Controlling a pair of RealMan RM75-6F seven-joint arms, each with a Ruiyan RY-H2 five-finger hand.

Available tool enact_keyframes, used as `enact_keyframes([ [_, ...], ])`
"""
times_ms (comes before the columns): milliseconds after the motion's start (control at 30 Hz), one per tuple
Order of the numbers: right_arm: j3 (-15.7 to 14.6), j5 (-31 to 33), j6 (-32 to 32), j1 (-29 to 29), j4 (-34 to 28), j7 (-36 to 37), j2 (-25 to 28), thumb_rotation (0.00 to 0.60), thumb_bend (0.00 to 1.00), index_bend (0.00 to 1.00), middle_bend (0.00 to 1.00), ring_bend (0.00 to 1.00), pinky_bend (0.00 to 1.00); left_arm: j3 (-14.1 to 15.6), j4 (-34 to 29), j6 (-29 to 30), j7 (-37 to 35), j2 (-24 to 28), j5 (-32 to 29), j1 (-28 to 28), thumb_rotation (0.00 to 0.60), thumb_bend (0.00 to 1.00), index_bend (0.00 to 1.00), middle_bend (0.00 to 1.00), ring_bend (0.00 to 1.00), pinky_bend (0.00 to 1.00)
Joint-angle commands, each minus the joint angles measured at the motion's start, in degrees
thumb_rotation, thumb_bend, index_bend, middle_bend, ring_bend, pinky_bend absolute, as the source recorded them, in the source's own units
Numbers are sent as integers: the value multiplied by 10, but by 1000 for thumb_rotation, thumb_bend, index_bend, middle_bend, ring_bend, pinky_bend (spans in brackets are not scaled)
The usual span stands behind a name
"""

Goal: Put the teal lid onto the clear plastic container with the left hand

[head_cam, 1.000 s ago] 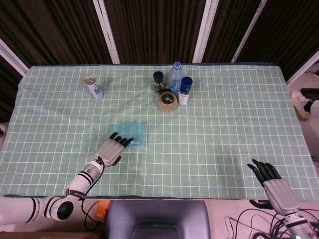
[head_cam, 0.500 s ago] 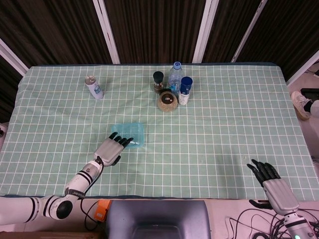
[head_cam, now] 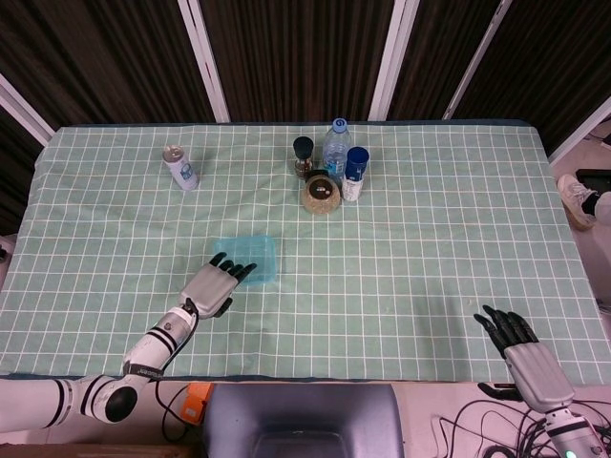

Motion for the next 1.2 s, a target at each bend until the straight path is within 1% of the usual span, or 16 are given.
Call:
enact_keyframes([
  [33, 0, 0, 0, 0, 0, -1, 0, 600, 189, 0, 0, 0, 0, -7, -13, 9, -6, 11, 9, 5, 600, 469, 0, 238, 180, 113],
  [233, 0, -2, 1, 0, -1, -3, -1, 600, 189, 0, 0, 0, 0, -11, -29, 15, -9, 27, 13, 10, 600, 470, 0, 237, 181, 112],
  [500, 0, -1, 1, 0, -1, -2, 0, 600, 189, 0, 0, 0, 0, -5, -35, 12, -3, 33, 10, 15, 600, 470, 0, 241, 181, 113],
  [833, 0, -1, -1, 0, -2, -3, 0, 600, 189, 0, 0, 0, 0, 5, -20, 6, 11, 22, 6, 20, 600, 470, 0, 242, 181, 113],
  [1200, -1, -1, -2, 1, -2, -2, 2, 600, 189, 0, 0, 0, 0, 8, -9, 2, 22, 12, 3, 21, 600, 471, 0, 242, 181, 113],
])
